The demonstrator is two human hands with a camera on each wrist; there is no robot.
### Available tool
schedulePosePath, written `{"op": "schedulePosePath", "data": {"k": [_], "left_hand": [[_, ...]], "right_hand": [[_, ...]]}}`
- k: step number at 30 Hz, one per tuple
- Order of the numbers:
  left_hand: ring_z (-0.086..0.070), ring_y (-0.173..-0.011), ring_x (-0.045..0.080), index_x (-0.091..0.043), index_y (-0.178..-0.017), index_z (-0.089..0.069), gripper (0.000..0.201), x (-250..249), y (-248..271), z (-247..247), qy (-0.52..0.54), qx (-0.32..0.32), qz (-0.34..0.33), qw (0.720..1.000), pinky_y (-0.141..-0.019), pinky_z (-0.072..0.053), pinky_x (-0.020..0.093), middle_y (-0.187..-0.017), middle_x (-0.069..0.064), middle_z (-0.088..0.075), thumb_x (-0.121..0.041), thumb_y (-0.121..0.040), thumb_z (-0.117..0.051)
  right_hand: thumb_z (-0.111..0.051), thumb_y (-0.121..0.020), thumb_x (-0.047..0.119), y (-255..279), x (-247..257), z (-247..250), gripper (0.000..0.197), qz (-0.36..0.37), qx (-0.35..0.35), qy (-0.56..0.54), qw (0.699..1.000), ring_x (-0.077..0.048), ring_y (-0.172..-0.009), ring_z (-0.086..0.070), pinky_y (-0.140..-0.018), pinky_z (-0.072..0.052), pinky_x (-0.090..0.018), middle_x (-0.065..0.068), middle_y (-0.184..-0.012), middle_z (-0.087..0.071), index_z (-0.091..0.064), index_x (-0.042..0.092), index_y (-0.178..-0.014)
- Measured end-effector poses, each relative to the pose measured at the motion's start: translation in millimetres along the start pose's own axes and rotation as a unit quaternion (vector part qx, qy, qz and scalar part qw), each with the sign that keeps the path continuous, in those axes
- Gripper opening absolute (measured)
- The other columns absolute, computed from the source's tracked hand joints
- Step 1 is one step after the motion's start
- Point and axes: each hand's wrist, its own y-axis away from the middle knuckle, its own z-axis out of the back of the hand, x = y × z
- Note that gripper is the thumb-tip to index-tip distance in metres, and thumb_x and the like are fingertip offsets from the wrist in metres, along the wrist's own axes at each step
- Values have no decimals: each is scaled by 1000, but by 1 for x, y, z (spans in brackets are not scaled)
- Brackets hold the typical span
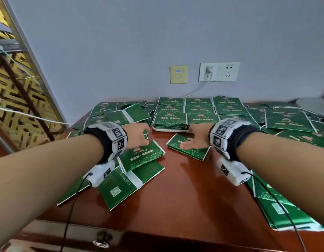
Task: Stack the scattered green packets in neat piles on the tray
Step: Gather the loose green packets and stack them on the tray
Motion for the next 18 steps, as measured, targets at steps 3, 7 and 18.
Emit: {"op": "schedulePosePath", "data": {"k": [3,7,18], "left_hand": [[-53,-118,23,-13,-143,-35,83,-5,-1,-7,-77,38,19,996,-99,-44,35,-134,8,-51,-58,-80,-65],[-53,-110,24,-11,-131,-40,101,-7,3,-17,-179,115,59,975,-90,-48,35,-126,9,-50,-78,-60,-66],[-56,-89,18,-14,-119,-38,76,-5,7,-24,-91,73,20,993,-78,-53,36,-99,0,-54,-52,-66,-77]], "right_hand": [[-55,-76,72,-9,7,-12,82,18,-6,33,999,-25,-101,-64,-86,-52,-36,-8,-115,-65,-55,6,-124],[-62,-73,69,-11,18,-12,75,14,-4,57,998,-23,-96,-64,-82,-54,-34,-7,-107,-67,-61,8,-115],[-80,-61,55,-8,24,-13,100,14,14,-30,999,-29,-104,-55,-88,-51,-45,-10,-119,-49,-28,13,-135]]}}
